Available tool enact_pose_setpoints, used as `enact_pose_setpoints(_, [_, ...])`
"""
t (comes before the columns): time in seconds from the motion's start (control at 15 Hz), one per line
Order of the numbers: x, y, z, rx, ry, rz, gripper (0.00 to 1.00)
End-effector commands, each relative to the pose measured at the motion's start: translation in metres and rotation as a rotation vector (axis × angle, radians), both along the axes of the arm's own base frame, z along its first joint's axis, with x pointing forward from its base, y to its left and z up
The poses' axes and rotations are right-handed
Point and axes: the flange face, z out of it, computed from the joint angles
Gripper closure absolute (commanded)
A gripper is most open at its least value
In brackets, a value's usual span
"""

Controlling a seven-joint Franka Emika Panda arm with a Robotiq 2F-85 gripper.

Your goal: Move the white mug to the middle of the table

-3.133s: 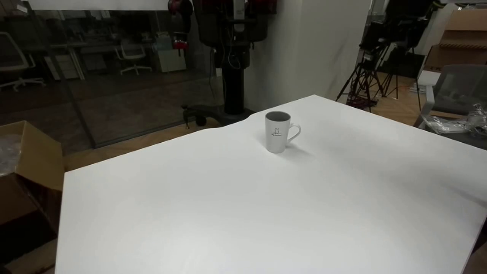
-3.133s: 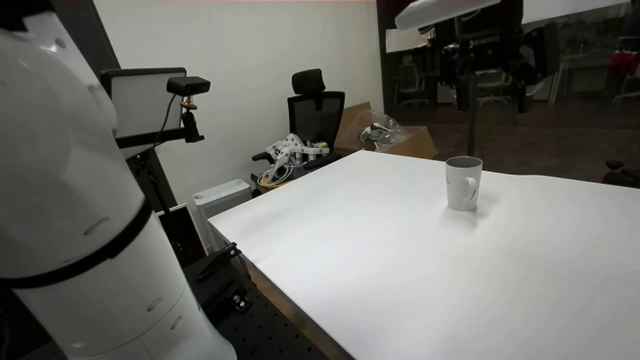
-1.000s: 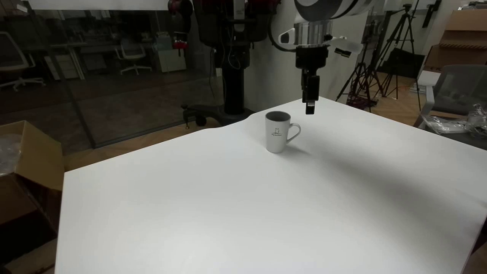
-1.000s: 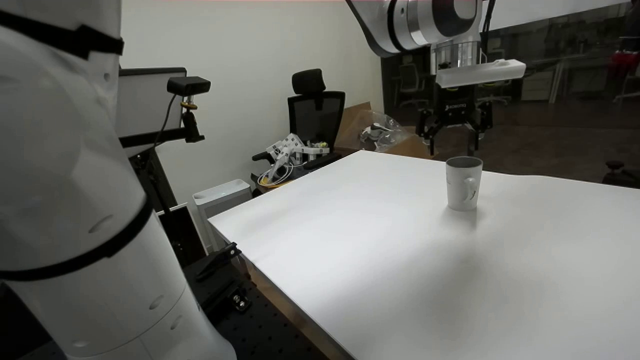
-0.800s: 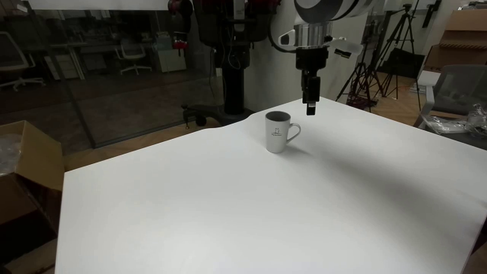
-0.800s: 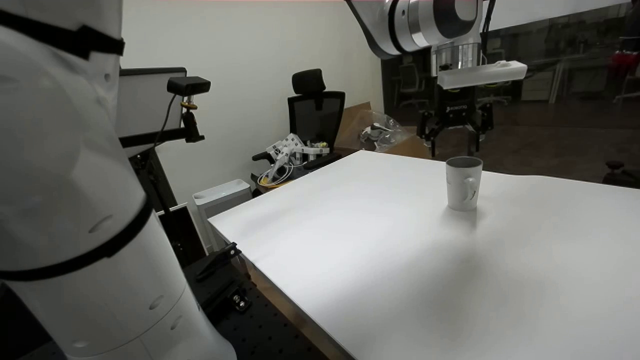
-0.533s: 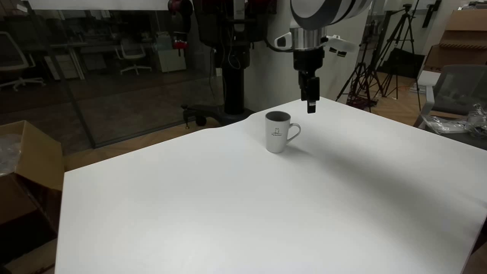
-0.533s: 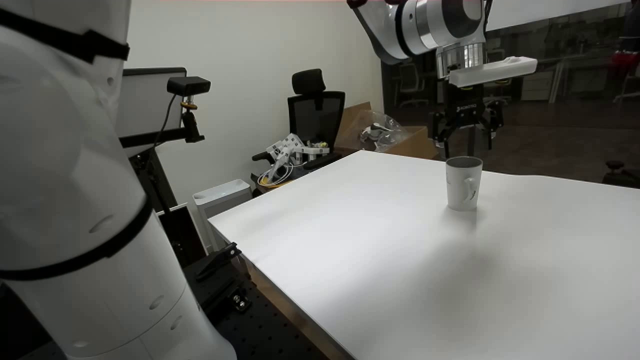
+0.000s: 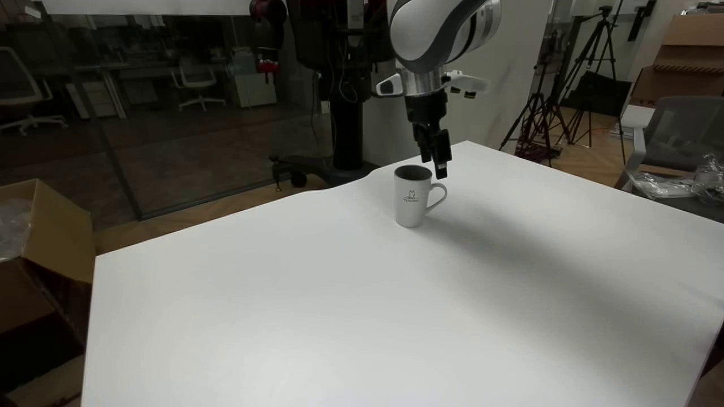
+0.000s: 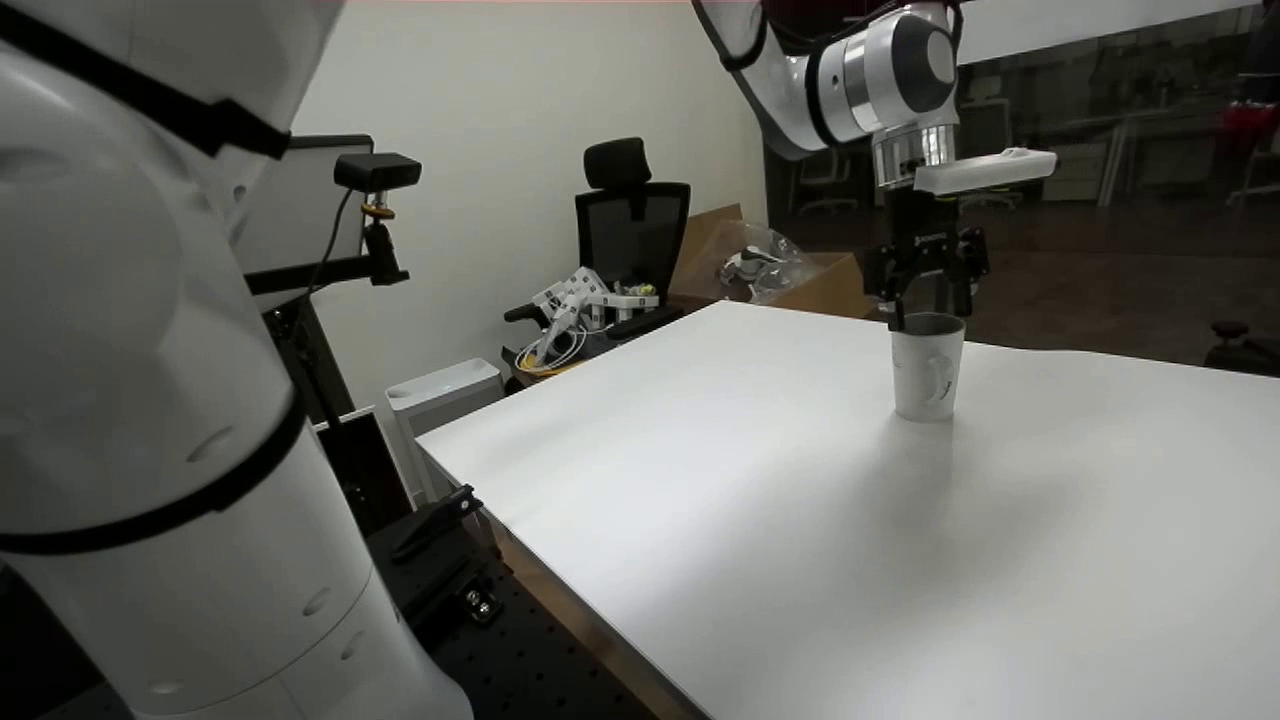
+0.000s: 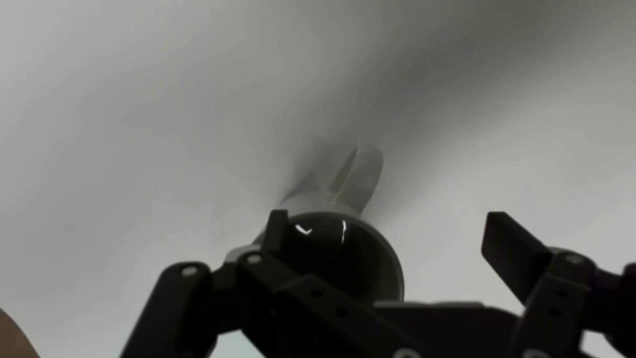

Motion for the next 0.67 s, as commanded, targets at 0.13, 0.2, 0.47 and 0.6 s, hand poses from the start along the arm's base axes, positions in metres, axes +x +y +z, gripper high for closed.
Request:
enact_pose_setpoints(0.13, [0.002,0.006,-0.008,0.001,0.009,0.010,0.00])
enact_pose_setpoints(0.2, [0.002,0.003,-0.008,0.001,0.009,0.006,0.00])
enact_pose_setpoints(0.47, [0.003,0.008,-0.010,0.000,-0.004,0.008,0.00])
enact_pose_setpoints(0.6, [0.005,0.018,-0.015,-0.004,-0.015,0.025,0.00])
